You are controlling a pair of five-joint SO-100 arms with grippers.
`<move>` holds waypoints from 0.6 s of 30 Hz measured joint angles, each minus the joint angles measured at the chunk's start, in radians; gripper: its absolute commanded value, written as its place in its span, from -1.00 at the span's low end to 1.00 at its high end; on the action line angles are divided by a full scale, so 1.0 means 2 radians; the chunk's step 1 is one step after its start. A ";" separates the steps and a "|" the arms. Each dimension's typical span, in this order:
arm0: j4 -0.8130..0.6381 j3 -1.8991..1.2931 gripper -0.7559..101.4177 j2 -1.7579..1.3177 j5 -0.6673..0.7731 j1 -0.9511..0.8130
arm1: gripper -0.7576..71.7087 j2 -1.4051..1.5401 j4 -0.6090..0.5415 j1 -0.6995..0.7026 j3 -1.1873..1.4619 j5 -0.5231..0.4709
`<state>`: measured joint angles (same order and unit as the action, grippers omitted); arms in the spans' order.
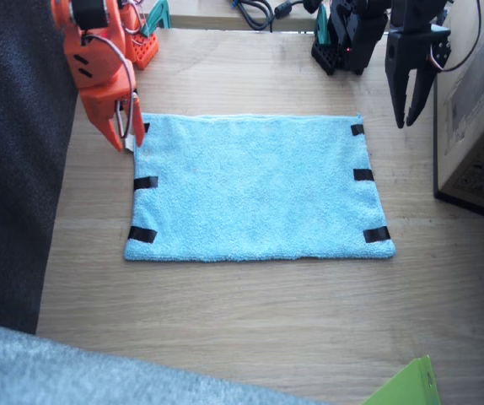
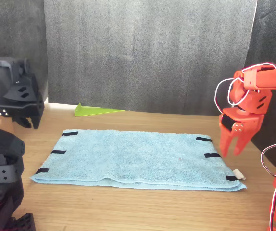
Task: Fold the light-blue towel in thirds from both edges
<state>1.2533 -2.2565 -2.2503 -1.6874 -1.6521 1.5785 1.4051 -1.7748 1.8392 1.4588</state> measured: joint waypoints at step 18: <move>0.008 -0.026 -0.81 -0.018 -0.009 0.010 | -0.27 -0.093 -0.035 -0.008 -0.023 -0.020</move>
<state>1.2701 -2.3086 -2.2872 -1.7058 -1.6322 1.3929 1.3346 -1.7902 1.7932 1.4189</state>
